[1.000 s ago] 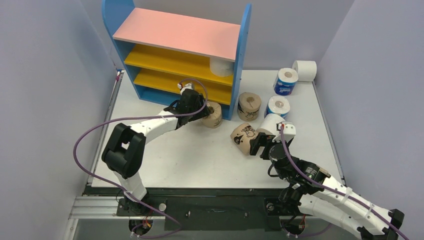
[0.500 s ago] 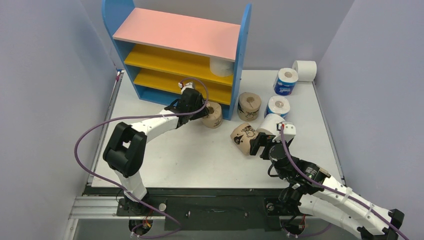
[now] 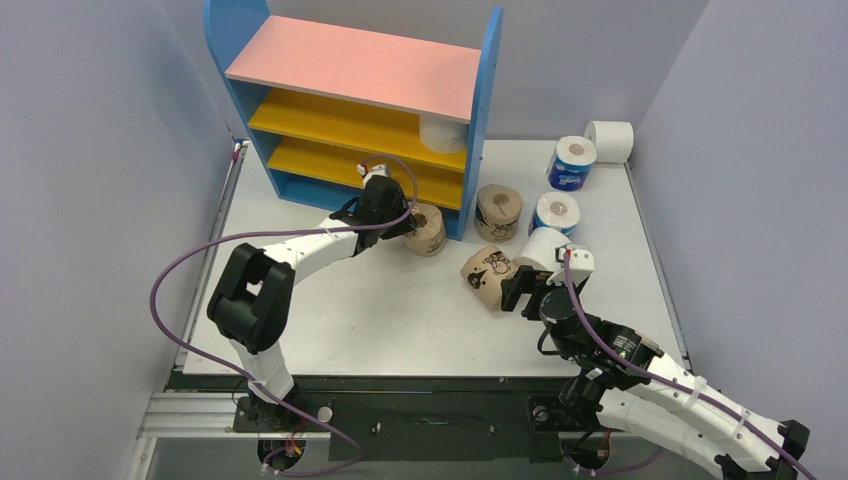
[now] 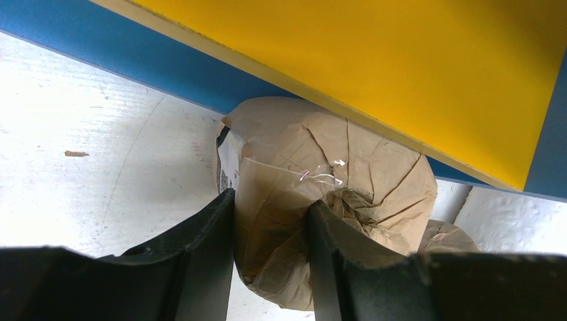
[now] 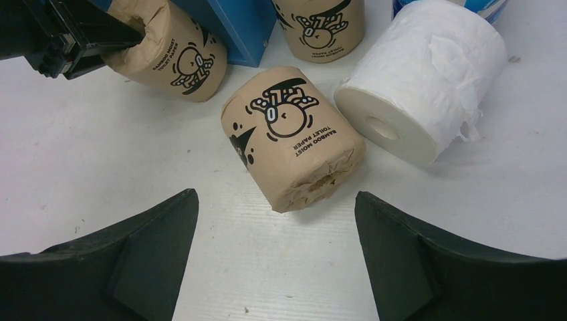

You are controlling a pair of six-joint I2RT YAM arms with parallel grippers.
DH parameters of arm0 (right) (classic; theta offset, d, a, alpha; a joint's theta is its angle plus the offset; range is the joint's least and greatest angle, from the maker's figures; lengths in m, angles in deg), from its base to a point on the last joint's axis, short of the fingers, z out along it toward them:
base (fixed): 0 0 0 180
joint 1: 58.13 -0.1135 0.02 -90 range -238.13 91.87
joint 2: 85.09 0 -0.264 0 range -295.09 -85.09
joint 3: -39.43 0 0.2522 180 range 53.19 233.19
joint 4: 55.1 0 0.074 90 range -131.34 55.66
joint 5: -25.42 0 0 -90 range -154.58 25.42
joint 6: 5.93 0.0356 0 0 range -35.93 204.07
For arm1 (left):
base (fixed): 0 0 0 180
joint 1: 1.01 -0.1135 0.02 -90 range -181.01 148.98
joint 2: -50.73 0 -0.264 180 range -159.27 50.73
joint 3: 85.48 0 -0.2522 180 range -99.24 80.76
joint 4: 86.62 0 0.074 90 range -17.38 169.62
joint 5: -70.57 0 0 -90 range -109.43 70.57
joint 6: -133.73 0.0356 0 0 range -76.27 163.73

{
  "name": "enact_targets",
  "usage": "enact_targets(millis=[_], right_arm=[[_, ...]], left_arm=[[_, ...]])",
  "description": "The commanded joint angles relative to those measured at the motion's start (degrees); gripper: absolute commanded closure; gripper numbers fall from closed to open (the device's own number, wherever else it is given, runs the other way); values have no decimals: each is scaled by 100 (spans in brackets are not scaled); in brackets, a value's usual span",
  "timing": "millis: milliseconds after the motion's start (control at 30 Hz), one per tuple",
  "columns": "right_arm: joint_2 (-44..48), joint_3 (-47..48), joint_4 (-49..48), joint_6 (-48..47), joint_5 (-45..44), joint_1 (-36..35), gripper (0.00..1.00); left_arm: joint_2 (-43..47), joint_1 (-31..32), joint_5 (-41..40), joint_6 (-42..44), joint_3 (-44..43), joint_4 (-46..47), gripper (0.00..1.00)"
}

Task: Place and organize the paper towels onto the shelf
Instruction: Place the paper towel on the shelf.

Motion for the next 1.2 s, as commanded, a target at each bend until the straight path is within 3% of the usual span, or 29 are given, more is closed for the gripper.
enact_targets(millis=[0, 700, 1167], right_arm=[[-8, 39, -28, 60, -143, 8, 18], [-58, 120, -15, 3, -161, 8, 18], [81, 21, 53, 59, -195, 6, 18]], left_arm=[[306, 37, 10, -88, -161, 348, 71], [306, 186, -637, 173, -904, -352, 71], [-26, 184, -576, 11, -743, 666, 67]])
